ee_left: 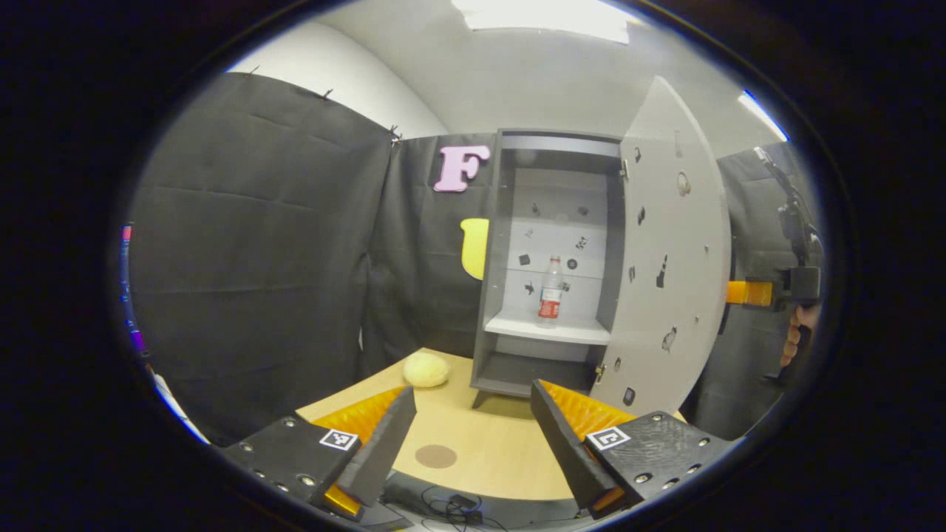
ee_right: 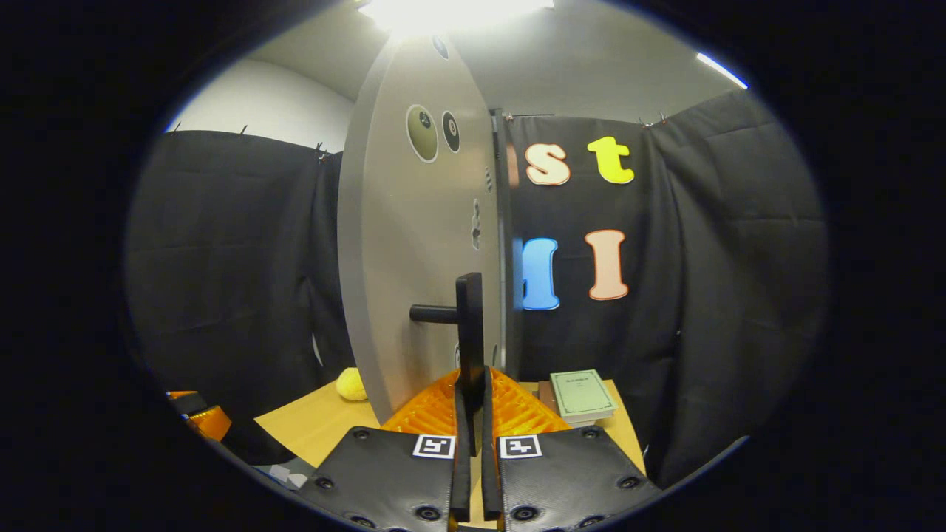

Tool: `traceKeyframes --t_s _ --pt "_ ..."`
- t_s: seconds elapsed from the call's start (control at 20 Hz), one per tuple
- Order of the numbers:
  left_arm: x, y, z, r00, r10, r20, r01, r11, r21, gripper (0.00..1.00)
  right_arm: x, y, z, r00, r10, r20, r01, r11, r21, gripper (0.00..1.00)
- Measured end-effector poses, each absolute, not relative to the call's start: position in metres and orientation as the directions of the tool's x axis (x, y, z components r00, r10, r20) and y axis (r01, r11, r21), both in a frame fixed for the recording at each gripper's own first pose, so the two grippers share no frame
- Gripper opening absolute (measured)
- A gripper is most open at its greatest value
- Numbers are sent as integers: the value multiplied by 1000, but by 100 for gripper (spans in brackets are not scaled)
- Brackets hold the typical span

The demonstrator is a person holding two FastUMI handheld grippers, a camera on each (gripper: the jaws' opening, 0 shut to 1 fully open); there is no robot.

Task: Open the cabinet door with the right hand, grasp the bottle in the cabinet with the left hand and place it on the coaster, then close the cabinet door with the right hand.

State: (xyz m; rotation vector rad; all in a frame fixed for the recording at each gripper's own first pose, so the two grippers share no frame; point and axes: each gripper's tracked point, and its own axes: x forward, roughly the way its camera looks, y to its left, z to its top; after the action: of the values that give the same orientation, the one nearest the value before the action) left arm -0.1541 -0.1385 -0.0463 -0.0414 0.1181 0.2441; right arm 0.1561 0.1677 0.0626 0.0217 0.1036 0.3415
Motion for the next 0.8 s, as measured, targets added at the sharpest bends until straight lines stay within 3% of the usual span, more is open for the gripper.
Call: traceKeyframes --t_s 0.15,0.4,0.45,0.6,0.65,0.8 --pt "-132 -139 -50 973 193 -130 -199 979 -35 96 146 182 62 911 396 -115 -386 917 102 8" --pt "-108 -116 -38 986 127 -107 -128 992 -5 96 152 162 57 954 281 -109 -278 960 40 6" --pt "-105 -106 -37 988 117 -105 -117 993 6 96 148 156 53 963 241 -122 -238 971 37 17" --pt "-87 -80 -37 993 69 -96 -67 997 25 96 134 146 49 979 155 -132 -147 987 67 33" --pt "-78 -72 -39 994 50 -99 -48 999 22 96 129 146 49 984 129 -126 -119 989 82 55" --pt "-50 -52 -46 994 -15 -107 15 1000 1 96 110 140 48 995 67 -80 -60 995 83 81"
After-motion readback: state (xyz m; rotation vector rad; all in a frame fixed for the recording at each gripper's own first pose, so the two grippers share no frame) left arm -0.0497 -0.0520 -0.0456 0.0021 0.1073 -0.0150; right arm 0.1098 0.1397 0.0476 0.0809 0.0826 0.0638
